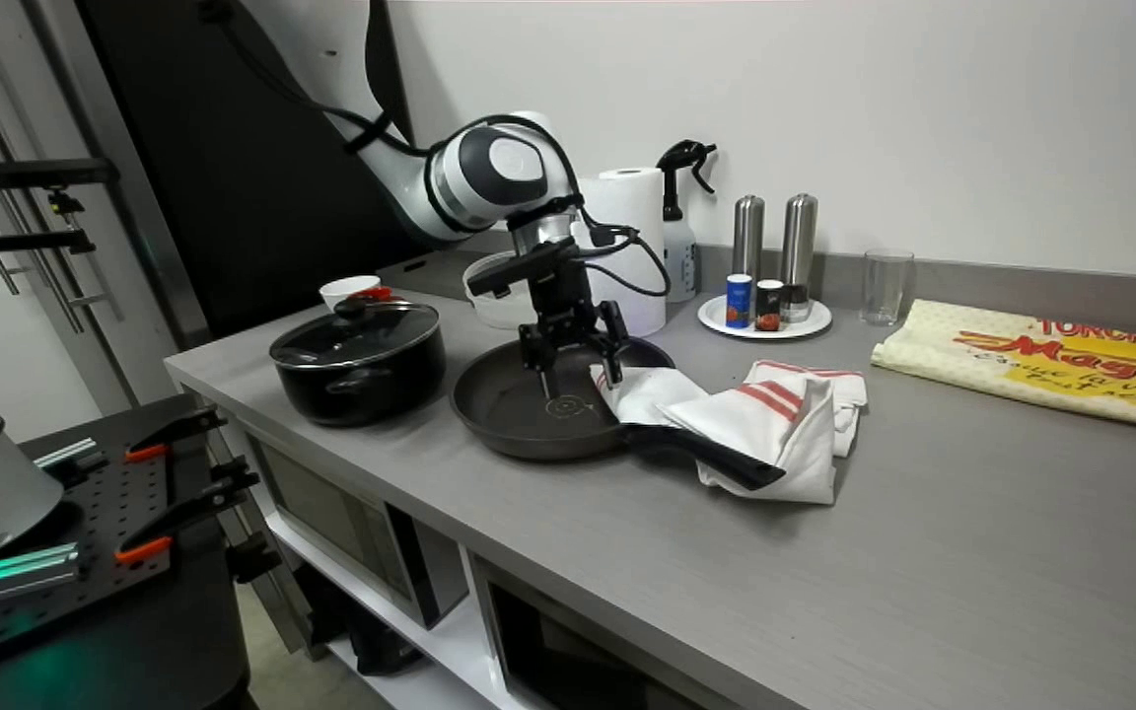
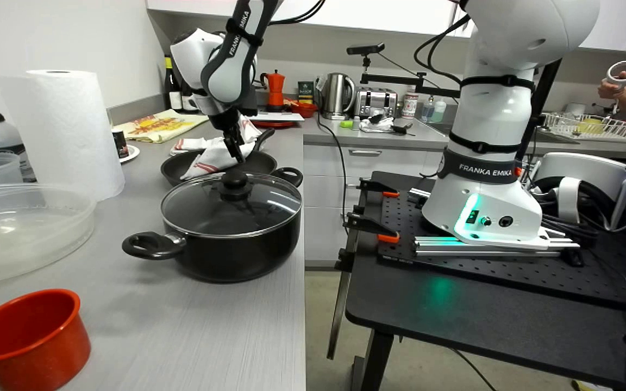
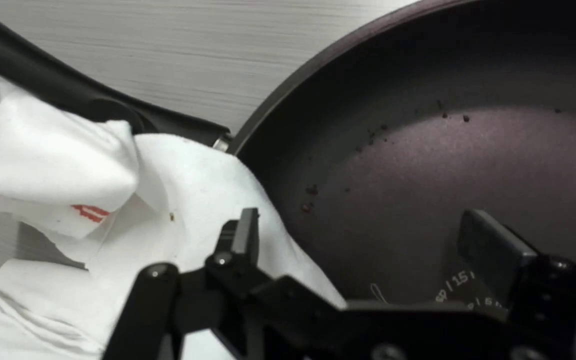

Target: Use the towel to wipe the pan

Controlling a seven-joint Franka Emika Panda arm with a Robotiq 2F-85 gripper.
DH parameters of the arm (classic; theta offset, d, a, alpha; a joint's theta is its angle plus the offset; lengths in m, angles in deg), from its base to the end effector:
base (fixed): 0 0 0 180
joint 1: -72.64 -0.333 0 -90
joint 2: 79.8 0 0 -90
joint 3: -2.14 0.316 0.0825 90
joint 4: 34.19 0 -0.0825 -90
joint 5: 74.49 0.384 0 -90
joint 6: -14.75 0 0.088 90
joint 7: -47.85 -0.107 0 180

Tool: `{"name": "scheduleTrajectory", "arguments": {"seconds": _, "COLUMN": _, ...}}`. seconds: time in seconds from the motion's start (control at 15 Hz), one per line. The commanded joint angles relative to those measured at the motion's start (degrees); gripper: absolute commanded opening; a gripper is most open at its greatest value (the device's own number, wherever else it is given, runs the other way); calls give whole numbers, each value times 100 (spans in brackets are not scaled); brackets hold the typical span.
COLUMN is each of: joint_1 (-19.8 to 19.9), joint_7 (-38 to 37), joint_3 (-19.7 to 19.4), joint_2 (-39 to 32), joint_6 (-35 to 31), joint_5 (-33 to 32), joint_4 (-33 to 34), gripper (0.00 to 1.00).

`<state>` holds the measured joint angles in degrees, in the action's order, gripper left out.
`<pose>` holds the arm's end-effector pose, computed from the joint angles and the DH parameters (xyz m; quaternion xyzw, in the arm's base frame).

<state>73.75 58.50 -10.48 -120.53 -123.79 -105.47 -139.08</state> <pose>0.6141 -0.1471 0.1416 0.9481 0.2046 -0.1107 0.2170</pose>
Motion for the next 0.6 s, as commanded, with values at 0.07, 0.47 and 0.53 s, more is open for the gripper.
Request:
{"name": "scheduleTrajectory", "arguments": {"seconds": 0.07, "joint_1": -295, "joint_7": -29, "joint_3": -137, "joint_2": -187, "joint_6": 352, "joint_5": -871, "joint_4": 288, "gripper": 100}}
{"name": "scheduleTrajectory", "arguments": {"seconds": 0.47, "joint_1": -166, "joint_7": -103, "joint_3": -26, "joint_2": -591, "joint_6": 424, "joint_5": -1650, "joint_4": 746, "gripper": 100}}
{"name": "scheduleTrajectory", "arguments": {"seconds": 0.53, "joint_1": -141, "joint_7": -117, "joint_3": -17, "joint_2": -647, "joint_6": 382, "joint_5": -1737, "joint_4": 767, "gripper": 100}}
